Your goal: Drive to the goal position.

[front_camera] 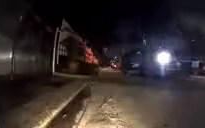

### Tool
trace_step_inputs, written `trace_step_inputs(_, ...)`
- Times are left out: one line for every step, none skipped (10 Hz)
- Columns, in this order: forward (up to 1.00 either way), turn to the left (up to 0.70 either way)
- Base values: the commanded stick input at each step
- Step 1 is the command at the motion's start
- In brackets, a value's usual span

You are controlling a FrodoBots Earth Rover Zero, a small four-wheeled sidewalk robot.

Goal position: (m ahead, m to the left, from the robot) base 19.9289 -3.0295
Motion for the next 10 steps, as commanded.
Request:
trace_step_inputs(0.00, 0.00)
trace_step_inputs(0.00, 0.00)
trace_step_inputs(0.00, 0.00)
trace_step_inputs(0.14, 0.00)
trace_step_inputs(0.70, 0.00)
trace_step_inputs(0.70, 0.00)
trace_step_inputs(0.70, 0.00)
trace_step_inputs(0.70, 0.00)
trace_step_inputs(0.70, 0.00)
trace_step_inputs(0.70, 0.00)
